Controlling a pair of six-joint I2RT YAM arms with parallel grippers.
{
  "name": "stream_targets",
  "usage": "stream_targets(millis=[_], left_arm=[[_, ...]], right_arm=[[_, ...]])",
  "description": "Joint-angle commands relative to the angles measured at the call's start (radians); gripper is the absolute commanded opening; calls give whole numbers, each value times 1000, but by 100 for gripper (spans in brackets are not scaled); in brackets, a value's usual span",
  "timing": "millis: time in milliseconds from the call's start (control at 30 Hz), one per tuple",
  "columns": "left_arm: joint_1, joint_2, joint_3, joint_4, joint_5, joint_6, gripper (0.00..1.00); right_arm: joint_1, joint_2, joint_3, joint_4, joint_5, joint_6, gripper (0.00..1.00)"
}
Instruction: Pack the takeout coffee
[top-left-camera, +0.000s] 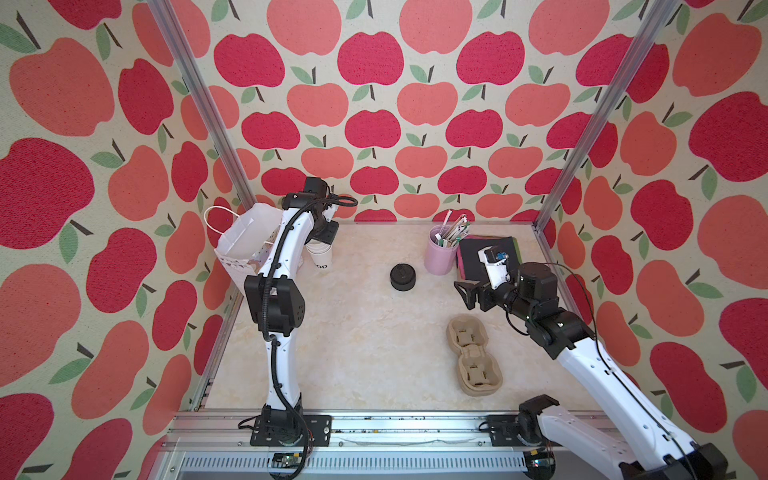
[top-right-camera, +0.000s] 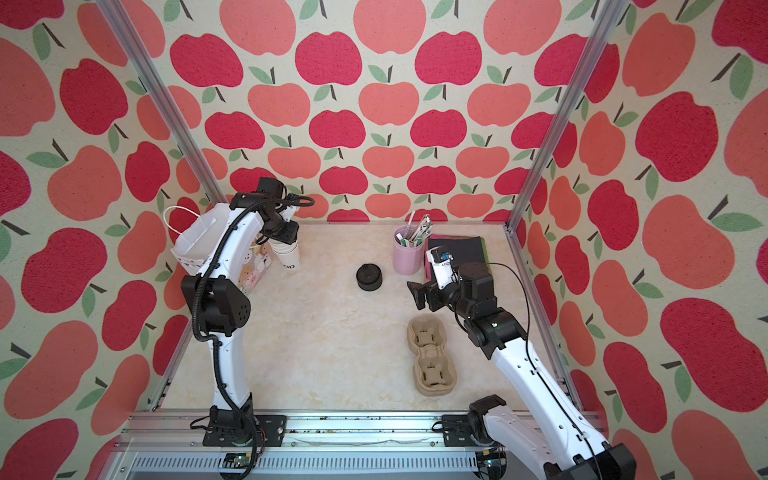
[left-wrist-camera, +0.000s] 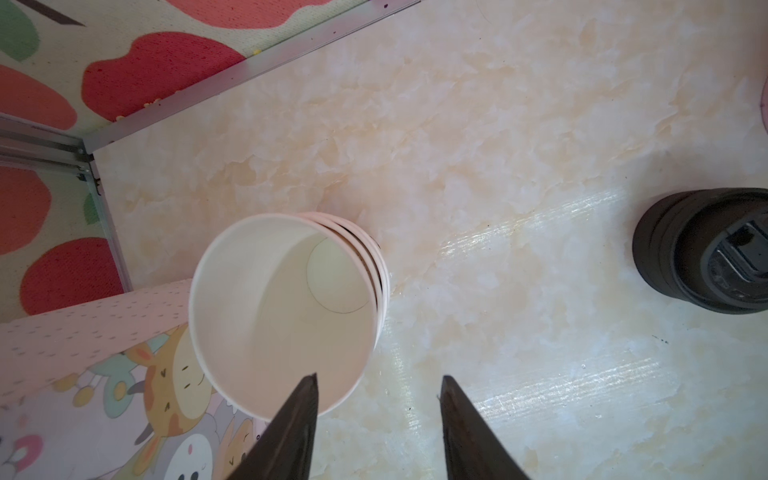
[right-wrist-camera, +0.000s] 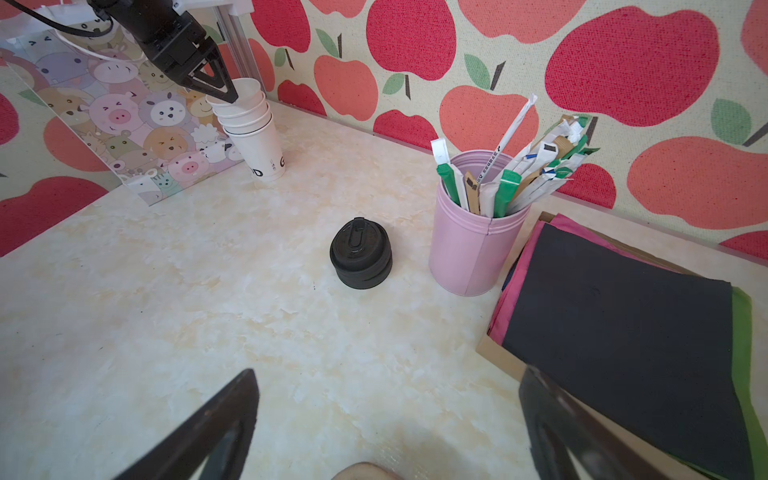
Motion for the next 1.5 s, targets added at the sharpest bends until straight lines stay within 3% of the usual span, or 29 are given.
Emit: stream_targets(millis=[0,500,867,967,1100,1467], left_arm=[[10,24,24,-18,27,-18,44],[13,49,-19,36,2,-10,24],[12,73,-30,58,-35,4,23],[13,80,-27,61,-42,5,13],[9,73,-19,55,-44,2,5],[4,-8,-19,22,5,-5,5]], right_arm=[[11,10,6,-20,9,21,99],[42,33,-9,-13,17,34,99],[60,71,-11,14,1,44,99],[72,82,-5,15,6,48,99],[107,100,8,27,20,53,99],[275,258,106,102,63,98,99]])
